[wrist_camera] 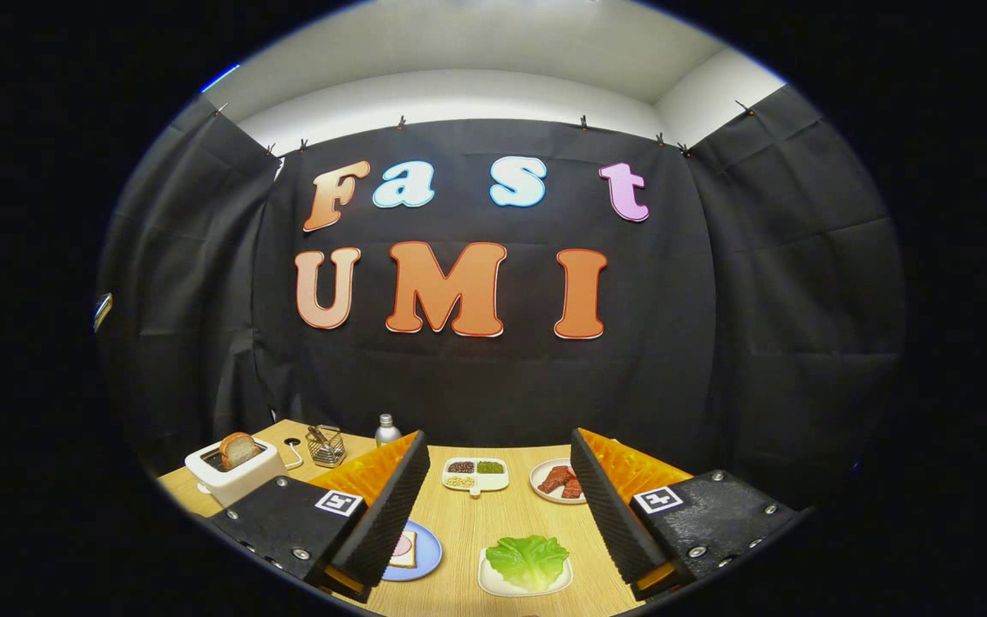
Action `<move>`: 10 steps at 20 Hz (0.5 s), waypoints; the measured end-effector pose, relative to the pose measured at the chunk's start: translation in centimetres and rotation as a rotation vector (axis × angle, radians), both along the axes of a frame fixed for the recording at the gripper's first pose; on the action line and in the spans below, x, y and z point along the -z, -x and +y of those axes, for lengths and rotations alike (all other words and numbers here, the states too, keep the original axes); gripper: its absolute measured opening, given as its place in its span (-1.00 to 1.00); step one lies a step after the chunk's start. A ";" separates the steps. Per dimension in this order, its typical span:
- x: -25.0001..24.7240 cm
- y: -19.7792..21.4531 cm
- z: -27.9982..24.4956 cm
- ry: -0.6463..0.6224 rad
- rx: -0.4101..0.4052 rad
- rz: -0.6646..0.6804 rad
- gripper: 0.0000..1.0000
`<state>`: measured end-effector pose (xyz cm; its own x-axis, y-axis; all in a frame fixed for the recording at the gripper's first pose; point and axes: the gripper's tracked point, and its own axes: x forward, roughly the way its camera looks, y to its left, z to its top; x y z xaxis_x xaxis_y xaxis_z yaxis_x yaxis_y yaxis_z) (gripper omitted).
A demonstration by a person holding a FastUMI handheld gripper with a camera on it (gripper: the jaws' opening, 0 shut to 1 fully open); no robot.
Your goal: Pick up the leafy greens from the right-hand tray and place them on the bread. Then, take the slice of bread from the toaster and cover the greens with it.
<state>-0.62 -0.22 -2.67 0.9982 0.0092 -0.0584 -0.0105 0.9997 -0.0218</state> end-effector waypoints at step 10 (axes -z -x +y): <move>9.5 -1.8 -1.7 -0.009 -0.001 0.147 0.99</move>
<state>1.22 -1.94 -12.13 0.9789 0.0115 -0.2041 -0.0139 0.9998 -0.0107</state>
